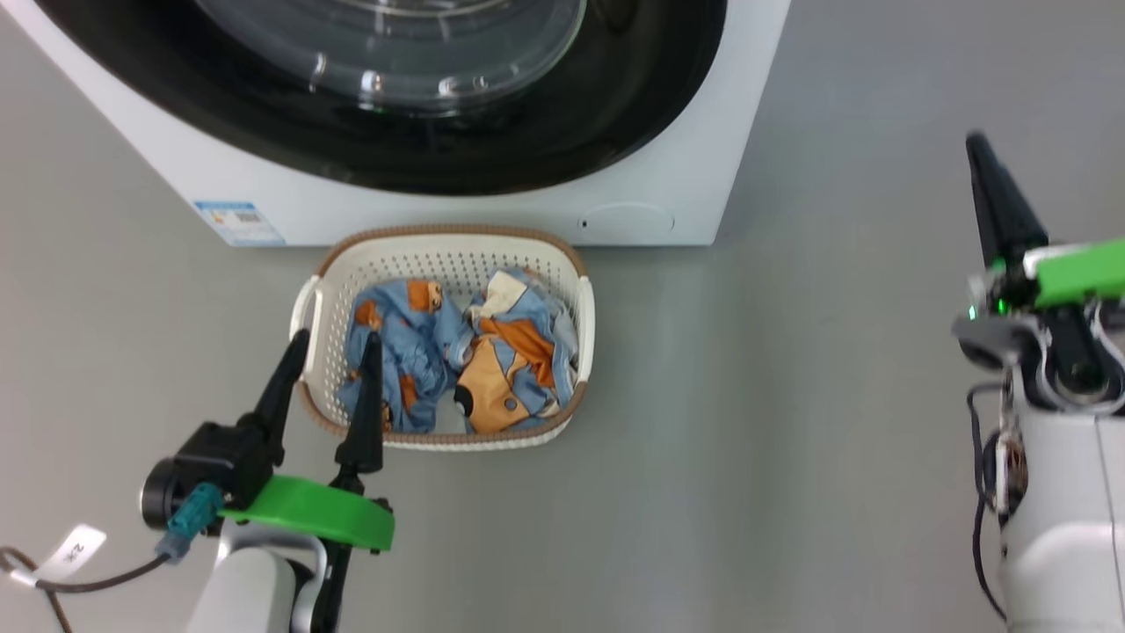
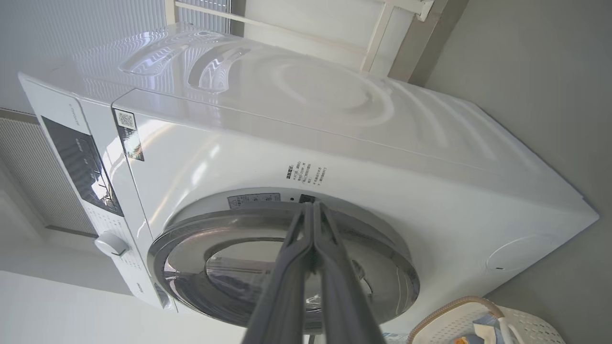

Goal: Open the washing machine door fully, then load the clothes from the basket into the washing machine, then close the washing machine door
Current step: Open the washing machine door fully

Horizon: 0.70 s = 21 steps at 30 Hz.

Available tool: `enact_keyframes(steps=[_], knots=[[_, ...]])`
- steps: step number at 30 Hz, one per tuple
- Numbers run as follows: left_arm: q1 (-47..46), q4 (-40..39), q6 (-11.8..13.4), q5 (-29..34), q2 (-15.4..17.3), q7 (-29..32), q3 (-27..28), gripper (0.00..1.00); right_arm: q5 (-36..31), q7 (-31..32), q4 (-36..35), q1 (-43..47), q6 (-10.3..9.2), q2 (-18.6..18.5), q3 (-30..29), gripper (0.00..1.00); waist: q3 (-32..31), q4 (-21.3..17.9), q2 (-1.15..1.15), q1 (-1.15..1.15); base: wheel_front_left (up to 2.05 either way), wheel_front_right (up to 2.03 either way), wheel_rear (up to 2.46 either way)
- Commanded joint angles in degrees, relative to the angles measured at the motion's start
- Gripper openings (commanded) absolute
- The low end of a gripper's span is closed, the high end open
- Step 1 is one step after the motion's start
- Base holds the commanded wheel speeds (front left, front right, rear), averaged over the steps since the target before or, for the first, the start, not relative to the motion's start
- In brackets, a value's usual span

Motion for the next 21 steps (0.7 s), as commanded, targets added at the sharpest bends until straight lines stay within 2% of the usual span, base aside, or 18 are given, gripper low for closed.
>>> enact_keyframes(steps=[1, 6, 12, 21], knots=[[-2.3, -1.7, -0.5, 0.0, 0.8, -0.7, 1.4, 1.0, 1.6, 1.5, -0.4, -3.8, 0.09, 0.1, 0.6, 0.0, 4.1, 1.9, 0.0, 0.0, 0.0, 0.0, 0.0], [-4.5, -2.0, -0.9, 0.1, 0.5, -0.7, 0.9, 1.0, 6.3, 7.1, 4.7, -12.8, 0.09, -0.1, -1.0, 0.0, 7.2, 2.9, 0.0, 0.0, 0.0, 0.0, 0.0], [-6.4, -2.2, -1.2, -0.1, 0.4, -0.7, 0.4, 1.0, 8.6, 12.5, 10.9, -22.5, 0.09, -1.1, -1.2, 0.0, 9.8, 4.1, 0.0, 0.0, 0.0, 0.0, 0.0], [-8.0, -2.3, -1.6, -0.5, 0.3, -0.7, -1.0, 1.0, 7.6, 15.5, 18.7, -34.5, 0.09, -2.5, -0.2, 0.0, 12.5, 5.9, 0.0, 0.0, 0.0, 0.0, 0.0]])
